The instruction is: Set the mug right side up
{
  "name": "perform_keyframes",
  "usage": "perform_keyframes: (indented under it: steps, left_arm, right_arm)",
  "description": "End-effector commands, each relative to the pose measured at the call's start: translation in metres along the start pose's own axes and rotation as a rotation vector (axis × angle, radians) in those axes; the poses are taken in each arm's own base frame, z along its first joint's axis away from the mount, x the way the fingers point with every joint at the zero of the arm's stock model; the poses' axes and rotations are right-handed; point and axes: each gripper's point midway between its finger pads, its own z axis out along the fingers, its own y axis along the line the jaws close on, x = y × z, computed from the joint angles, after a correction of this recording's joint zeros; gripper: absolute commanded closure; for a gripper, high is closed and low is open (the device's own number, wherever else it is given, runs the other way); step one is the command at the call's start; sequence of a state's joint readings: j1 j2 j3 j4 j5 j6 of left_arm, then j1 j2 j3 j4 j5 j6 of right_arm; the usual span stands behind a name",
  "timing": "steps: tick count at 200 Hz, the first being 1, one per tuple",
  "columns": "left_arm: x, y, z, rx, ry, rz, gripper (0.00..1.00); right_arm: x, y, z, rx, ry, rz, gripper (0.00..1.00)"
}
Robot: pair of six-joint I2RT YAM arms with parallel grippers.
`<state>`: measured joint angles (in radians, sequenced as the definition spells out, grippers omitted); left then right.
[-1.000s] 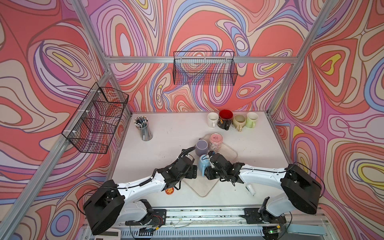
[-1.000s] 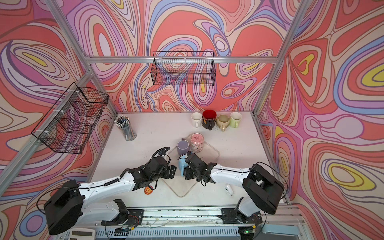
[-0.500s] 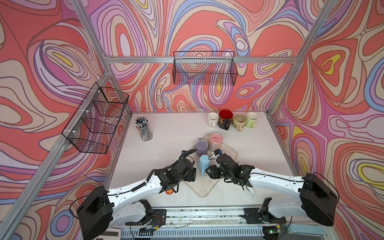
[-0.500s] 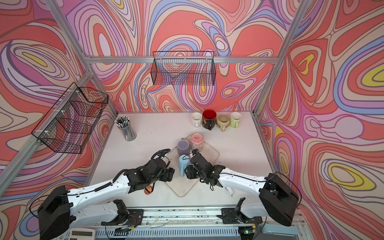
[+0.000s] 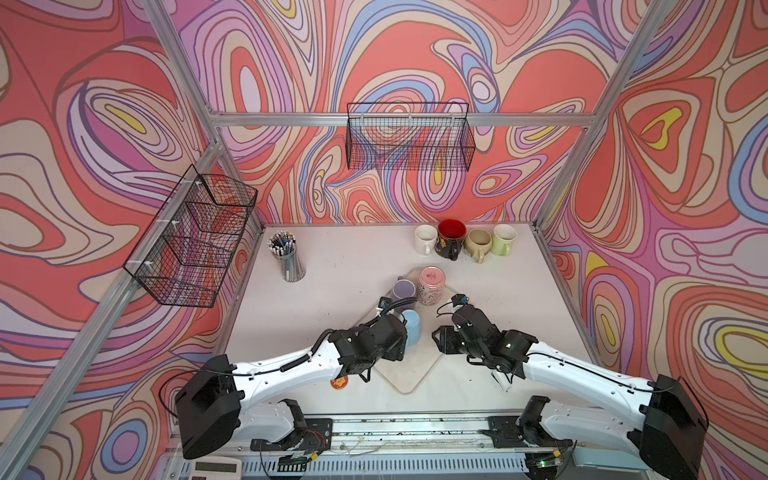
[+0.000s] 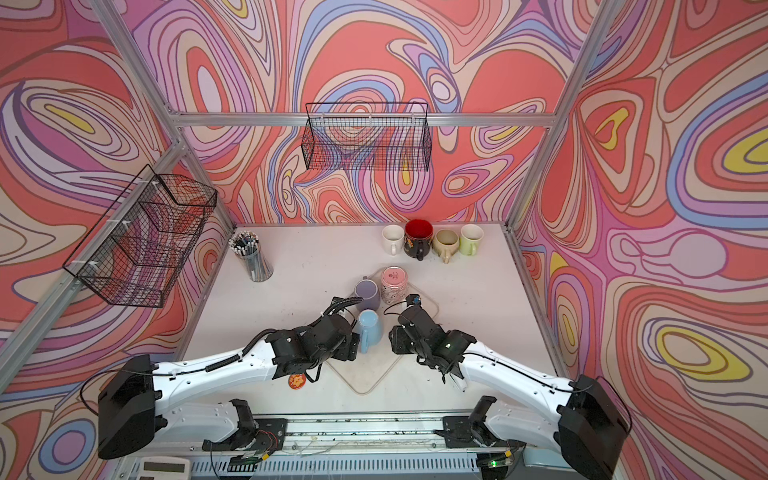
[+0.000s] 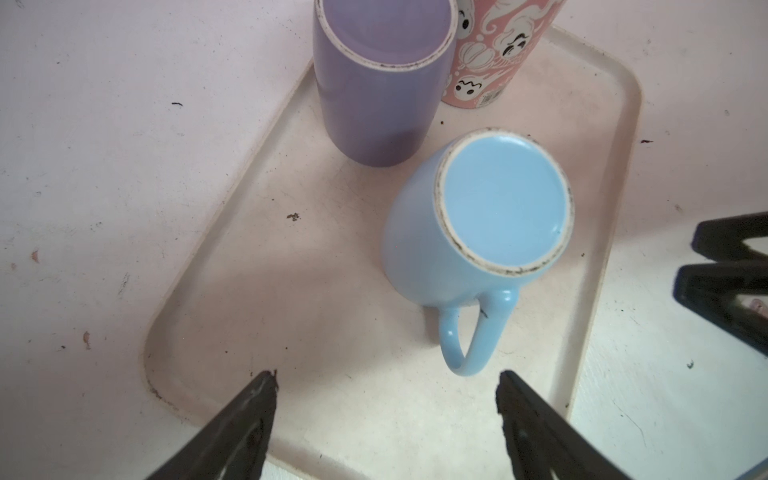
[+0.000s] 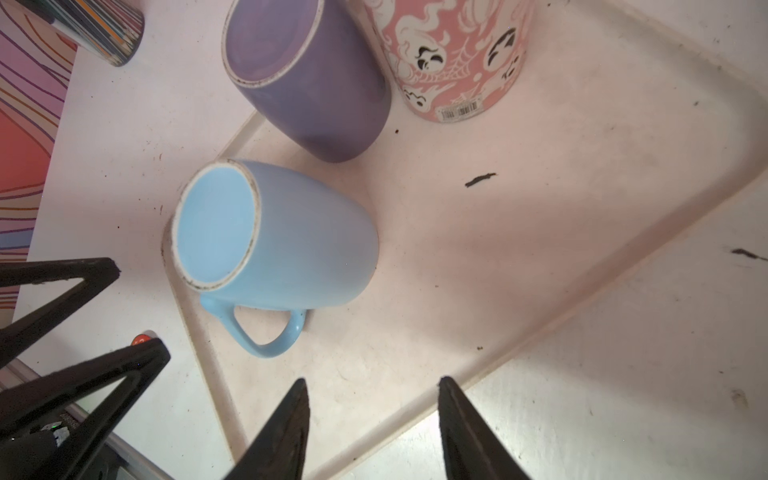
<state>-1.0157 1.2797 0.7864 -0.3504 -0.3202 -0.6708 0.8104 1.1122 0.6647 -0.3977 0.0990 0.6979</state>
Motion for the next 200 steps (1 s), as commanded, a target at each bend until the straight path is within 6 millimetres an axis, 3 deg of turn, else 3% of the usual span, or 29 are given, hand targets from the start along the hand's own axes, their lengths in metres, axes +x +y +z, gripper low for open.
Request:
perform_keyframes:
  steps: [1, 45, 83, 86, 93, 200]
  left_arm:
    - [-0.006, 0.011, -0.016, -0.014, -0.050, -0.051, 0.12]
    - [0.003, 0.045, -0.033, -0.026, -0.104, -0.133, 0.00]
    - [0.018, 0.073, -0.040, -0.014, -0.128, -0.229, 0.00]
    - [0.029, 0.079, -0.035, -0.028, -0.112, -0.223, 0.00]
    - [0.031, 0.082, -0.036, -0.026, -0.120, -0.228, 0.00]
    - [0.058, 0.077, -0.019, 0.053, -0.083, -0.221, 0.00]
  right_arm:
    - [-0.008, 0.006, -0.008, 0.050, -0.015, 0.002, 0.49]
    - [-0.005, 0.043, 0.002, 0.096, -0.027, -0.009, 0.48]
    - [-0.004, 0.064, 0.013, 0.173, -0.053, 0.021, 0.47]
    - [-0.003, 0.066, 0.014, 0.176, -0.053, 0.025, 0.47]
    - [-0.002, 0.068, 0.017, 0.178, -0.051, 0.035, 0.47]
    - [0.016, 0.077, 0.064, 0.277, 0.008, 0.109, 0.48]
